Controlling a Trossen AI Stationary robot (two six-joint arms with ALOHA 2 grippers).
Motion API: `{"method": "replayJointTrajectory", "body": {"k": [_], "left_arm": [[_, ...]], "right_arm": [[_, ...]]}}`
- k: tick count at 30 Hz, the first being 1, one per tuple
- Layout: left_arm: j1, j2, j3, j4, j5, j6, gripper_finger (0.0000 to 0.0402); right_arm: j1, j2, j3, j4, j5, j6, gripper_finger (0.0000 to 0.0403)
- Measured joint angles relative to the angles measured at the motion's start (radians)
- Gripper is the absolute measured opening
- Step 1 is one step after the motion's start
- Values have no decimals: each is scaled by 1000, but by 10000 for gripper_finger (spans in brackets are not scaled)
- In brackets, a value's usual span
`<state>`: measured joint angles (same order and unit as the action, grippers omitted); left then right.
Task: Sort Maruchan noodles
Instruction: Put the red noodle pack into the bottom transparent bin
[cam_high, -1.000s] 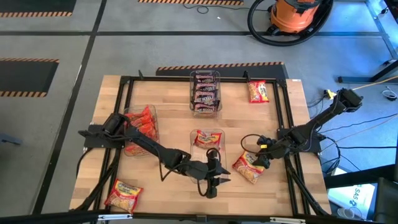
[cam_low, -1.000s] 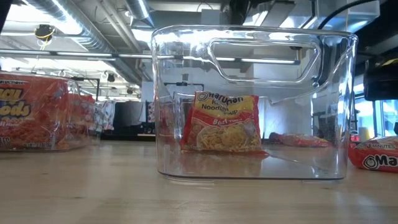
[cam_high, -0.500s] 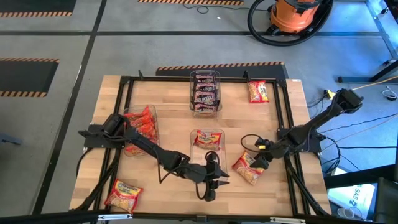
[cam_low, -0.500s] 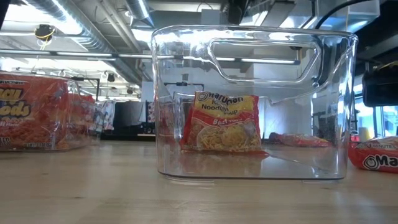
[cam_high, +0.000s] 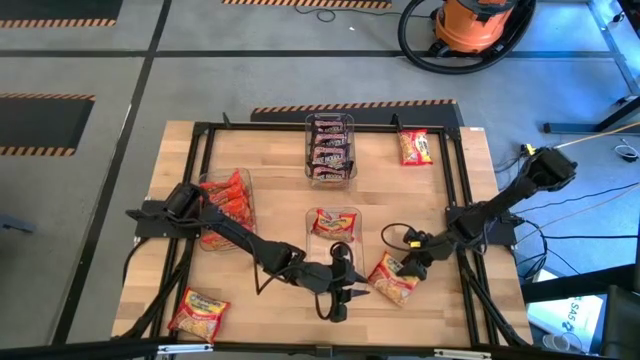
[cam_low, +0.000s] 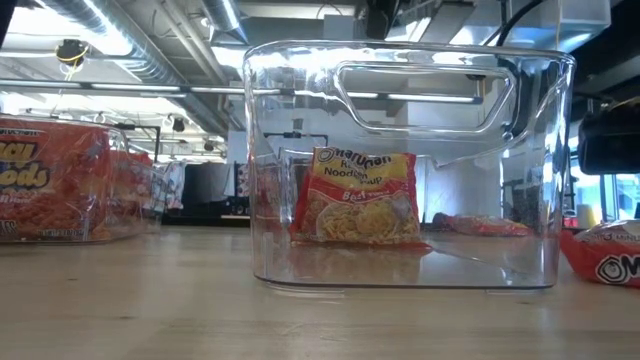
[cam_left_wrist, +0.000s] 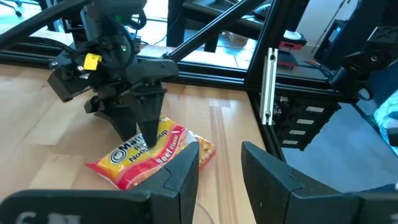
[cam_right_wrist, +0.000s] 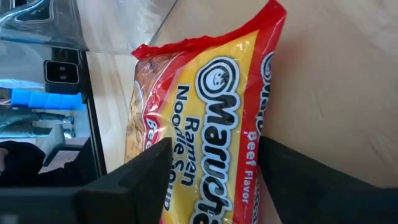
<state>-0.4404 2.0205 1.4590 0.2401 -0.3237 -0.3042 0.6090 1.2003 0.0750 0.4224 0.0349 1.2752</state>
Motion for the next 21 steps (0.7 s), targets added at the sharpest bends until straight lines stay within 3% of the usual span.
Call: {"method": "replayJointTrajectory", "body": {"k": [5,13,21], "left_arm": [[1,0,0,-1,0,0,114],[1,0,0,-3,-1,0,114],[0,-2,-1,-4,-1,0,114]], "right_arm": [[1,34,3,39,31,-24,179],[0,41,18,52,50,-114,17],[0,42,59,30,92,-320,3]]}}
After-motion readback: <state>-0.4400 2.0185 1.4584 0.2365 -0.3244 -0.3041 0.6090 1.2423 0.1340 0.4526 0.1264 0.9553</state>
